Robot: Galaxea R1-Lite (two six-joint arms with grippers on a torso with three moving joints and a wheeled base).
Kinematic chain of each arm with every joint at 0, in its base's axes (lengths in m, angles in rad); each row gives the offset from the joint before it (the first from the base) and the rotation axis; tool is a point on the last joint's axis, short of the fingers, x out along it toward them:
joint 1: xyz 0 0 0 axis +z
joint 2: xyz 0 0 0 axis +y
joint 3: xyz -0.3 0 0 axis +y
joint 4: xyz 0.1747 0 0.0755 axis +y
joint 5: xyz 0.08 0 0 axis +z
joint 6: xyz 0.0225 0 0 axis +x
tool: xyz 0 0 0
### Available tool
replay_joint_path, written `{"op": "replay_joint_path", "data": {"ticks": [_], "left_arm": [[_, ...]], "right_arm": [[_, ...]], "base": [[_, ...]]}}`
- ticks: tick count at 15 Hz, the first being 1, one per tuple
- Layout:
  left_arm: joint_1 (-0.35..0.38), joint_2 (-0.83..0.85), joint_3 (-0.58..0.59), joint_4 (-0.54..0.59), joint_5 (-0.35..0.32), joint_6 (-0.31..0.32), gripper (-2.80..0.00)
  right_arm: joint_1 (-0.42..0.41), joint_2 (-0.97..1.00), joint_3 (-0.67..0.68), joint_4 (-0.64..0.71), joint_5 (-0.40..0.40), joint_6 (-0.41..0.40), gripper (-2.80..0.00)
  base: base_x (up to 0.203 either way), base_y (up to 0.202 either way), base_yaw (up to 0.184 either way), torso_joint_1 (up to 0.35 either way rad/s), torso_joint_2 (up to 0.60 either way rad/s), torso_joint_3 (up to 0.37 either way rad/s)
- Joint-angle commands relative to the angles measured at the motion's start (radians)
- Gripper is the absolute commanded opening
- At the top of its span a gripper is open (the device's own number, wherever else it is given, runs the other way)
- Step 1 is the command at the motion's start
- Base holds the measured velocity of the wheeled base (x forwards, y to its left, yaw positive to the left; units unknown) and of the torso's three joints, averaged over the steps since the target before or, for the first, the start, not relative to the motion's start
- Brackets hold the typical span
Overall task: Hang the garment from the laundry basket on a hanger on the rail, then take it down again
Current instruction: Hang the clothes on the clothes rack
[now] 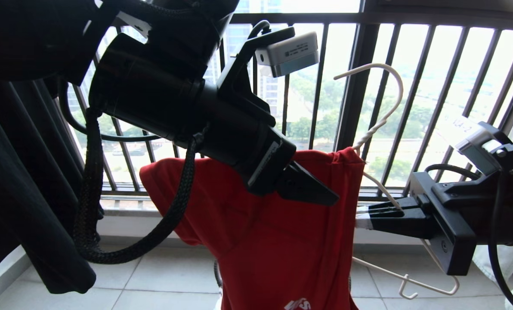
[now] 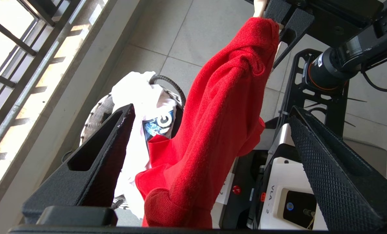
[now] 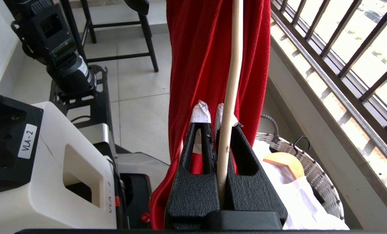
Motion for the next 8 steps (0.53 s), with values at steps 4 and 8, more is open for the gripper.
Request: {"op": "replay_joint_path", "data": {"ticks": [4,8], "left_arm": [[-0.006,0.001,0.000,0.005,-0.002,0.003,-2.80],[-0.015,0.003,-0.001,0.003,-0.001,0.001,-2.80]], "right_arm": [[-0.009,-0.003,-0.006,-0.003,0.006,0.000,-2.80],[-0.015,-0.007,-0.007,-0.005,0.008,0.001,-2.80]], "base": [[0.000,0.000,0.000,0.000,0.00,0.000],[0.000,0.000,0.000,0.000,0.00,0.000]]}}
